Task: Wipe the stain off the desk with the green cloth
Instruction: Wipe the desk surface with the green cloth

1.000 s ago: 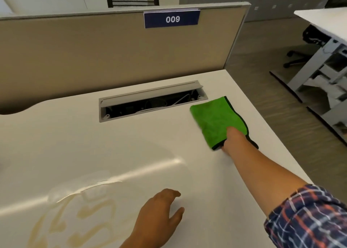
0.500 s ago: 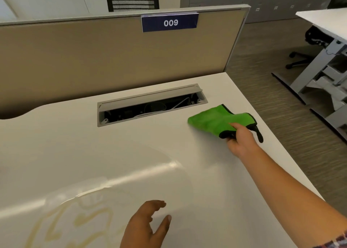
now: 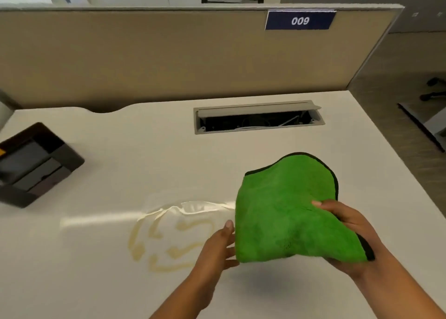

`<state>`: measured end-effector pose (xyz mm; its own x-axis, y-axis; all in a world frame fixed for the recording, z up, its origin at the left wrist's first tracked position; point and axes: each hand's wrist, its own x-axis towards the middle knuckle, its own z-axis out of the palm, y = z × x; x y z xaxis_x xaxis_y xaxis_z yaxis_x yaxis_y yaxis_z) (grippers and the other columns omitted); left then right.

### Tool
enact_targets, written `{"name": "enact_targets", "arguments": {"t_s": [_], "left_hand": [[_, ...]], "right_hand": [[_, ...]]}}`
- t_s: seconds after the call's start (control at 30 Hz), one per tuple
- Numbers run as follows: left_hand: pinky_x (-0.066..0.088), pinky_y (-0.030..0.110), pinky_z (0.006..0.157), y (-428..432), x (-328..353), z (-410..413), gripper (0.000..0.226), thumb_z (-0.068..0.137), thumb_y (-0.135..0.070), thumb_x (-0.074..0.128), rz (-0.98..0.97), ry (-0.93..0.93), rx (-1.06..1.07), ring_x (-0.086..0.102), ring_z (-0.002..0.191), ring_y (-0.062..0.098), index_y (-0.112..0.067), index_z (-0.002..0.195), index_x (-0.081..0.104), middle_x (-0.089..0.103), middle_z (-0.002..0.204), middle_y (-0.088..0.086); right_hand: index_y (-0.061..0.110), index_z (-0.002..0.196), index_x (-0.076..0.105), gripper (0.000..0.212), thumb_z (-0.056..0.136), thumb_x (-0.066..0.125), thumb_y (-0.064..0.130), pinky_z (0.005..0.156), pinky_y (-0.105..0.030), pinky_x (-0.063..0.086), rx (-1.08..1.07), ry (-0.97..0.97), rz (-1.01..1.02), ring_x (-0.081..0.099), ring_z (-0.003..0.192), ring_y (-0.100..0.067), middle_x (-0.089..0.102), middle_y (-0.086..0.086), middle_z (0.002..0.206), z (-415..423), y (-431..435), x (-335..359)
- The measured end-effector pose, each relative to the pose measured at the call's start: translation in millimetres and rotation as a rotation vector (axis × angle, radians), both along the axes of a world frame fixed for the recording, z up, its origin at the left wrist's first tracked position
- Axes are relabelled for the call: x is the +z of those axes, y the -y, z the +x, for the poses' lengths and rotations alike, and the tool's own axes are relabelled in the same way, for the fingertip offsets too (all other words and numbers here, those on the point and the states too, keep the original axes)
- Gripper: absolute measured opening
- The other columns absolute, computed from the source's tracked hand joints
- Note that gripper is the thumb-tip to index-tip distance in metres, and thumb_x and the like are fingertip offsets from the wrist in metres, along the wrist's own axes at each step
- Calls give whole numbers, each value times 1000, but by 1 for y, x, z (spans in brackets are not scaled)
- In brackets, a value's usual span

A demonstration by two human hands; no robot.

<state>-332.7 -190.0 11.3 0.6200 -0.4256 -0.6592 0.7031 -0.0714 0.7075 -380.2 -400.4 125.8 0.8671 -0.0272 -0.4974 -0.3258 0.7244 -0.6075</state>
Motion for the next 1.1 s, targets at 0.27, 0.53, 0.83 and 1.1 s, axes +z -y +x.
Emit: {"name": "enact_targets", "arguments": {"t_s": [0.27, 0.53, 0.83, 1.1], "left_hand": [[55, 35, 86, -150, -25, -39, 41, 83, -41, 69, -100, -1, 128, 67, 107, 23, -19, 118, 66, 71, 116, 4], [56, 25, 76, -245, -43, -47, 18, 90, -33, 62, 28, 255, 156, 70, 99, 17, -35, 105, 71, 74, 108, -4], [51, 29, 73, -278, -73, 10, 55, 87, -54, 54, 765, 850, 62, 60, 90, 3, -33, 137, 43, 62, 110, -17], [28, 42, 111, -369, -114, 52, 60, 93, -49, 36, 1282, 951, 10, 36, 138, 26, -12, 139, 43, 44, 147, 9]], "right_hand": [[4, 109, 74, 43, 69, 60, -3, 58, -49, 60, 267, -287, -114, 71, 86, -49, 71, -31, 108, -39, -118, -75], [30, 133, 56, 69, 83, 52, -17, 82, -43, 59, 482, -229, -444, 68, 112, -32, 71, -5, 125, -38, -180, -132], [17, 144, 46, 68, 82, 72, 14, 97, -40, 47, 497, -210, -1601, 58, 119, -31, 58, -12, 136, 11, -193, -155], [59, 148, 12, 95, 63, 39, 93, 112, -74, 6, 951, 101, -1996, -1, 149, -47, 5, -2, 167, 38, -287, -197]]}}
